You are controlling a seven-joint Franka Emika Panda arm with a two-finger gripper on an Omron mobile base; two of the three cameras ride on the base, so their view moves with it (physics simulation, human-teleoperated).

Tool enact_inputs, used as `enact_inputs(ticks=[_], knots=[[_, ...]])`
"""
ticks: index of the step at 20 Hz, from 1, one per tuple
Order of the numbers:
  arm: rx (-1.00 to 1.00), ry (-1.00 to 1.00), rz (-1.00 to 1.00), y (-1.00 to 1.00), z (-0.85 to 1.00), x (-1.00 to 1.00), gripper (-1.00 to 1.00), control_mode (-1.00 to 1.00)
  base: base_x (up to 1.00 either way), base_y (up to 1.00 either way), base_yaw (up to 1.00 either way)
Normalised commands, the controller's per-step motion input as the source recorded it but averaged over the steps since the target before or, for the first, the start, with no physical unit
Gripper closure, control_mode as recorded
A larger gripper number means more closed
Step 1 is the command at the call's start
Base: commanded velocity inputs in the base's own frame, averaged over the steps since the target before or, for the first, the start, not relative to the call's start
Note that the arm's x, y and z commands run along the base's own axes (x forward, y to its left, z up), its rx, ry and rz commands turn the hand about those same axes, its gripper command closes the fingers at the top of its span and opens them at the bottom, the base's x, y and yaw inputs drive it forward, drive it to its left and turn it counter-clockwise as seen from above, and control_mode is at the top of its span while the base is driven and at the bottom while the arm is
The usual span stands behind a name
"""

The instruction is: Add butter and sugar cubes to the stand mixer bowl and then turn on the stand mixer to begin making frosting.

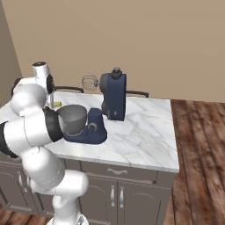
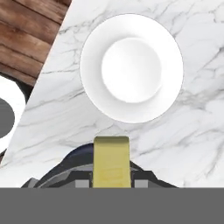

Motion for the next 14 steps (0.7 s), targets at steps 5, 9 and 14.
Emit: enact_inputs(ticks=[5, 9, 14], knots=[[0.00, 0.00, -0.14, -0.70, 0.00, 0.11, 1.00, -1.00, 0.00, 0.00, 0.00], [0.00, 0.00, -0.10, -0.31, -0.02, 0.36, 1.00, -1.00, 0.00, 0.00, 0.00], [0.00, 0.00, -0.08, -0.10, -0.15, 0.30, 1.00, -1.00, 0.00, 0.00, 0.00]])
